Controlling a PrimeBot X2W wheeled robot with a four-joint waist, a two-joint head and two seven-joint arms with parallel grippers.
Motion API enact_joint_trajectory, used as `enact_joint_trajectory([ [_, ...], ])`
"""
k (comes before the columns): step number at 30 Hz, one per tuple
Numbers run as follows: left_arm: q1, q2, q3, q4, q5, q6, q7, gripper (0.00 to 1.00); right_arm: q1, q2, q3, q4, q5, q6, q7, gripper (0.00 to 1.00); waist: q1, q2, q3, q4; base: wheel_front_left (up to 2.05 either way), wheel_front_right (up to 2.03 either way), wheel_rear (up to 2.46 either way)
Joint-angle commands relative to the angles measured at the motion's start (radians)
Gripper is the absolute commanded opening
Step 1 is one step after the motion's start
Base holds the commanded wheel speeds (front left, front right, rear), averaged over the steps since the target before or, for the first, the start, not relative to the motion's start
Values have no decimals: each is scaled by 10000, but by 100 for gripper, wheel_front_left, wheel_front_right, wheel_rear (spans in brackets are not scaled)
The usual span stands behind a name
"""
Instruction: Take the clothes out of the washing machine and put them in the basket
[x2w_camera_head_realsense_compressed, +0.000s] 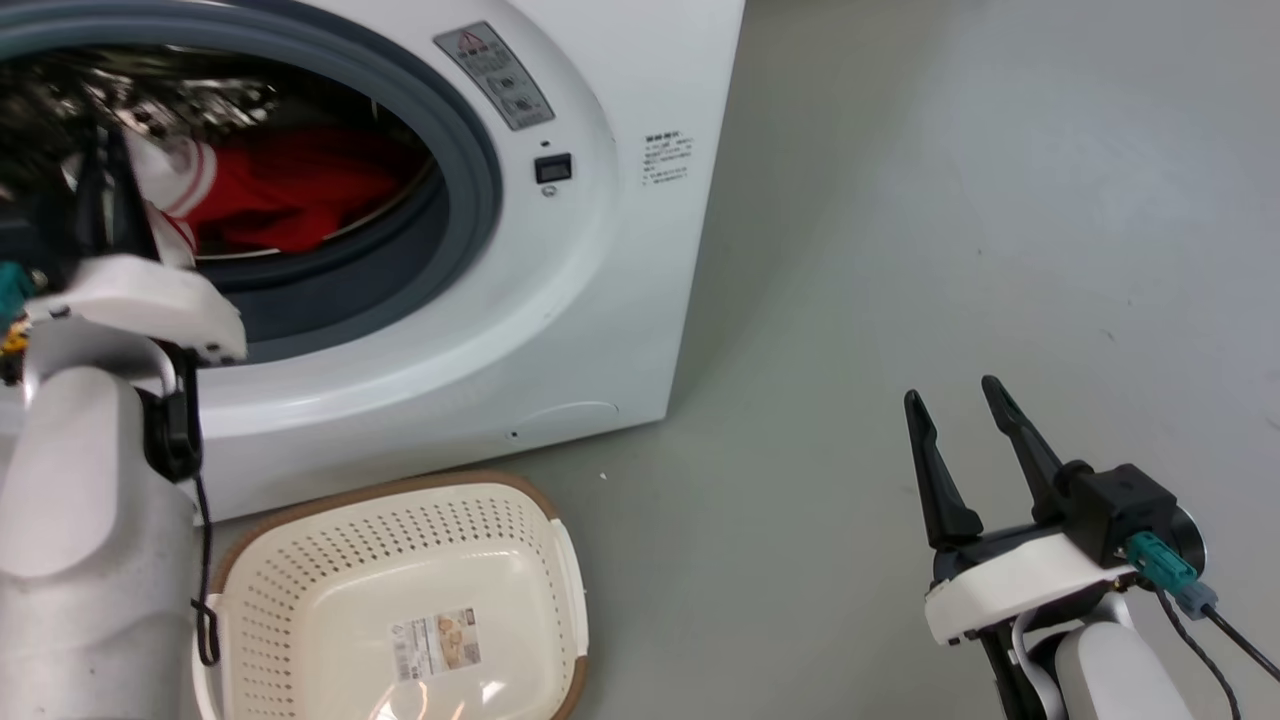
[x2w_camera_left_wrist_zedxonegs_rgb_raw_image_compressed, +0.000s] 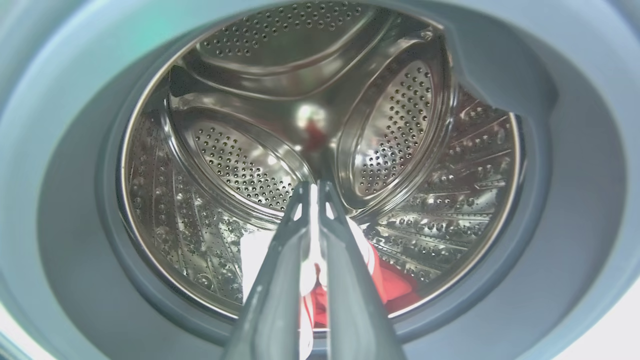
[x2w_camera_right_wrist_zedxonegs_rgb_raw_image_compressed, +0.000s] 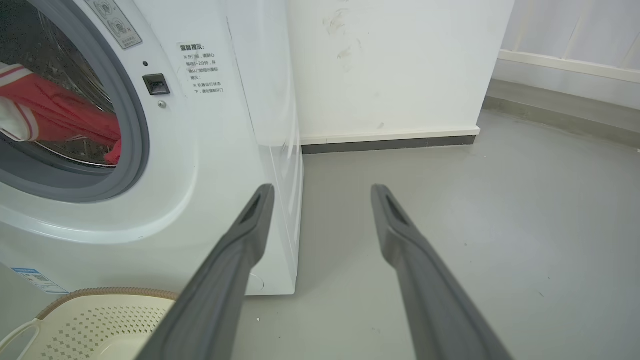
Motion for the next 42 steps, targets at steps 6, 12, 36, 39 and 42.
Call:
enact_joint_trajectory([
  [6, 1037, -366, 106, -904, -22, -216, -62, 0, 540, 12, -192, -252, -129, -7, 280, 100, 2, 0, -906, 540, 0, 0, 0],
  [12, 1877, -667, -52, -1827, -15, -317, -63, 0, 904, 14, -313, -520, -226, -7, 520, 100, 2, 0, -1351, 833, 0, 0, 0],
  [36, 5072, -1175, -998, -9195, 473, 553, 1703, 0, 1567, 14, -391, -1438, -495, -7, 1187, 100, 2, 0, -1605, 2082, 0, 0, 0],
  [39, 5433, -1209, -1101, -10050, 618, 708, 1882, 0, 1530, 14, -413, -1526, -480, -7, 1225, 100, 2, 0, -1483, 2210, 0, 0, 0],
  [42, 5837, -1258, -1099, -10525, 594, 874, 2066, 0, 1466, 14, -409, -1561, -479, -7, 1269, 100, 2, 0, -1342, 2321, 0, 0, 0],
])
